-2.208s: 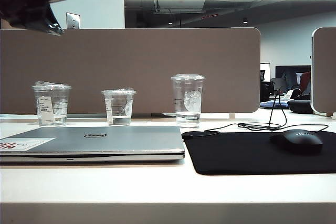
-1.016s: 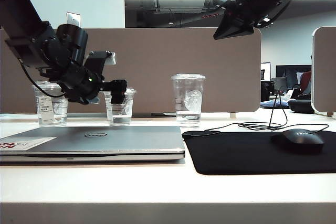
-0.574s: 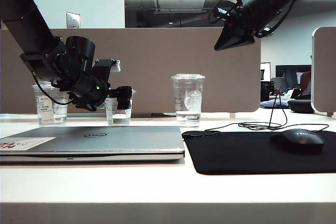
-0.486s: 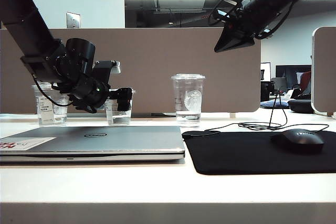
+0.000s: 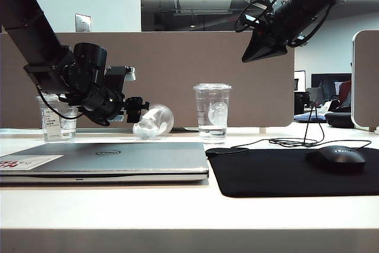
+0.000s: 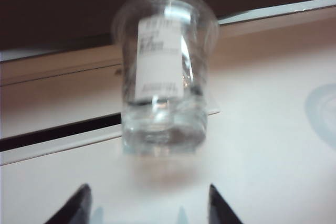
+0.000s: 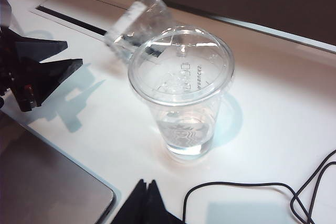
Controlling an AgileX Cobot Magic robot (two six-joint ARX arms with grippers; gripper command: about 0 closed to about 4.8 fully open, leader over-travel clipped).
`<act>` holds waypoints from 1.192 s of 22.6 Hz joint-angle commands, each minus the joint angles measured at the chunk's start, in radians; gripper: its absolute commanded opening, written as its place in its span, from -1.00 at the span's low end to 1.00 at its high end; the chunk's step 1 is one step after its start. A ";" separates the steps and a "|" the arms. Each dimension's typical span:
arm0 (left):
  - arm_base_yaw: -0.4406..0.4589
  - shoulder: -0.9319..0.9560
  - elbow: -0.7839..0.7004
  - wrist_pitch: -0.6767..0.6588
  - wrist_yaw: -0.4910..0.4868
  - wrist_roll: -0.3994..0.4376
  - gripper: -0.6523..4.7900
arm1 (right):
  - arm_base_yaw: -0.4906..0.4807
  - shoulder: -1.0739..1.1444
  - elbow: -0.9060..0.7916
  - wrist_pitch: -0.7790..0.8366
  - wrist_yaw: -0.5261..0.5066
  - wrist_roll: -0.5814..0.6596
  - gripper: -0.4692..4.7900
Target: Pick up the coffee cup on the middle and place it on the right side of the laptop.
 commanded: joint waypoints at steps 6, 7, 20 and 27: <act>0.002 -0.006 0.008 0.016 0.001 0.006 0.24 | -0.001 -0.006 0.006 0.013 0.002 -0.014 -0.84; 0.002 -0.006 0.008 0.019 0.001 0.006 0.24 | -0.001 -0.006 0.006 0.014 0.002 -0.018 -0.84; 0.001 -0.649 -0.472 -0.005 0.012 -0.068 -0.77 | -0.005 -0.110 -0.002 -0.062 0.159 -0.027 -0.84; -0.003 -1.263 -1.036 -0.080 0.033 -0.086 -0.77 | 0.015 -0.385 -0.321 0.045 0.156 -0.026 -0.84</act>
